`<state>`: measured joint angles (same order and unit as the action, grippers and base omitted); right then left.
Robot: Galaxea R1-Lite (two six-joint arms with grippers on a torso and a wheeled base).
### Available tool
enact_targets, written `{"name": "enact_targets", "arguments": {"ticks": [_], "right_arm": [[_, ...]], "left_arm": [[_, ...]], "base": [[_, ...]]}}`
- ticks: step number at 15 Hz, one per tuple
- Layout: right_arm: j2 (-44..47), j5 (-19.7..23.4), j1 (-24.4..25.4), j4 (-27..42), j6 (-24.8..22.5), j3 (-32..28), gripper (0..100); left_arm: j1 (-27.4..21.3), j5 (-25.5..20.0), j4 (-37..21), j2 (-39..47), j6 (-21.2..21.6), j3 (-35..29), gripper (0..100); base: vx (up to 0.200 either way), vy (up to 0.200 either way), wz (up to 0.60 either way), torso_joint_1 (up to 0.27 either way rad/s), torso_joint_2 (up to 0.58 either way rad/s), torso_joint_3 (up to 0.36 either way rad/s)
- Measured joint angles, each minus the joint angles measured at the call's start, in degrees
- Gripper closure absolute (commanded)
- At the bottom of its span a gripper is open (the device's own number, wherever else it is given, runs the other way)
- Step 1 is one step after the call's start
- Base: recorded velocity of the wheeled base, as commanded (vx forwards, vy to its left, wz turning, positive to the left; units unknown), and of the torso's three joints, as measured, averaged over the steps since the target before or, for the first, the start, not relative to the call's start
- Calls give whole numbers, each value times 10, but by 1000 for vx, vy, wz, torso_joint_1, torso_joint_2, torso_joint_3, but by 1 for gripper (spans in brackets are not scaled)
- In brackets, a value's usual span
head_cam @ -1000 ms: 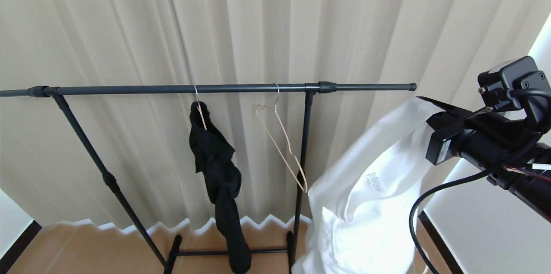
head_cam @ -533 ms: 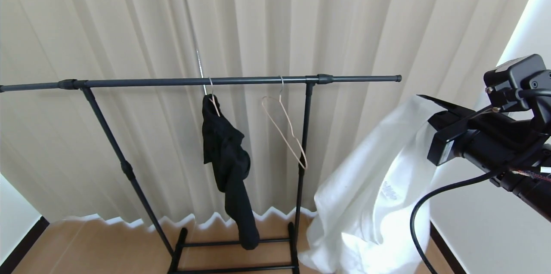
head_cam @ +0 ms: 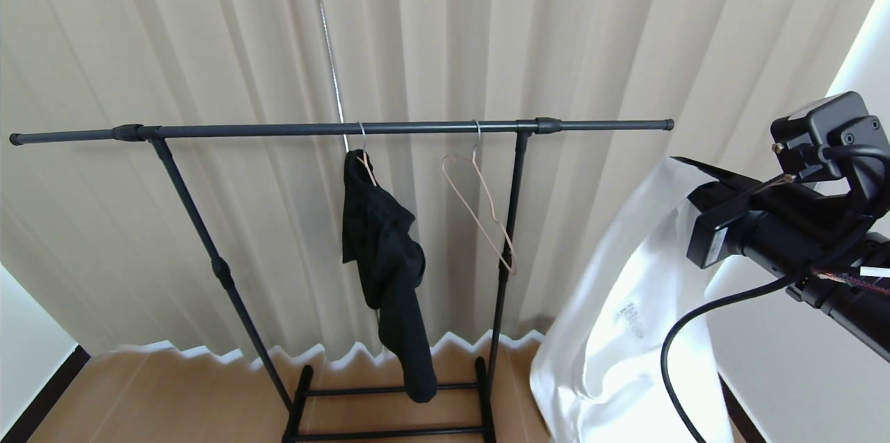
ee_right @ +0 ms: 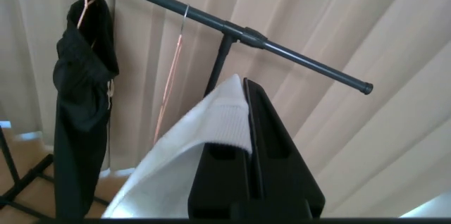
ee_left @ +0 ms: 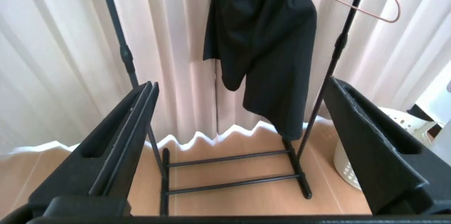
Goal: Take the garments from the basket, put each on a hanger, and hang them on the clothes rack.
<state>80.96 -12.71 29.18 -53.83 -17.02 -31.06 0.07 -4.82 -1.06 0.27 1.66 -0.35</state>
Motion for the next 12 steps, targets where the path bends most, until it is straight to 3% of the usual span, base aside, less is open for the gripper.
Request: {"name": "enact_targets", "arguments": {"ticks": [3, 6, 8, 12], "right_arm": [[3, -11, 0, 2, -1, -5, 100], [15, -61, 0, 6, 0, -22, 100], [36, -93, 1, 4, 6, -44, 100], [88, -103, 4, 0, 51, -75, 100]], "left_arm": [[1, 1, -3, 6, 1, 0, 0], [4, 2, -3, 55, 1, -2, 0], [7, 2, -4, 124, -9, -12, 0], [-6, 0, -4, 312, -62, -94, 0]], "base": [[0, 0, 0, 0, 0, 0], [0, 0, 0, 0, 0, 0], [0, 0, 0, 0, 0, 0], [0, 0, 0, 0, 0, 0]]}}
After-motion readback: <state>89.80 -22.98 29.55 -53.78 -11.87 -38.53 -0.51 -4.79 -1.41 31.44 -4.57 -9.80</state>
